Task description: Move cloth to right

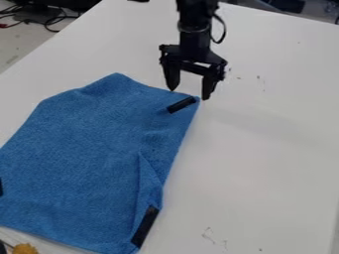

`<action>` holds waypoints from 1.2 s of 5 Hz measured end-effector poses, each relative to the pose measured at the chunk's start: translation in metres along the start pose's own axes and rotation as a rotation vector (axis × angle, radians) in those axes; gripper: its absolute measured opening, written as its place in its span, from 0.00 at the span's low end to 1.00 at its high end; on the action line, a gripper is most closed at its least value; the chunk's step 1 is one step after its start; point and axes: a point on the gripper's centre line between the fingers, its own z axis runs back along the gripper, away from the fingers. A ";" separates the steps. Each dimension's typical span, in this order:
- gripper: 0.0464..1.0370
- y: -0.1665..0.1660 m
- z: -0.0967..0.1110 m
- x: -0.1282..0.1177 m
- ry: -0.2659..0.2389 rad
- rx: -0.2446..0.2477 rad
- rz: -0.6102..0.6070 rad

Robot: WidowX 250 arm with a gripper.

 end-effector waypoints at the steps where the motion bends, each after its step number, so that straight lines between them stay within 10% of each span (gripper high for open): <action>1: 0.96 -0.002 -0.011 -0.011 0.018 -0.039 0.021; 3: 0.92 -0.003 -0.015 -0.014 0.024 -0.045 0.026; 6: 0.12 0.000 -0.017 -0.017 0.048 -0.037 0.027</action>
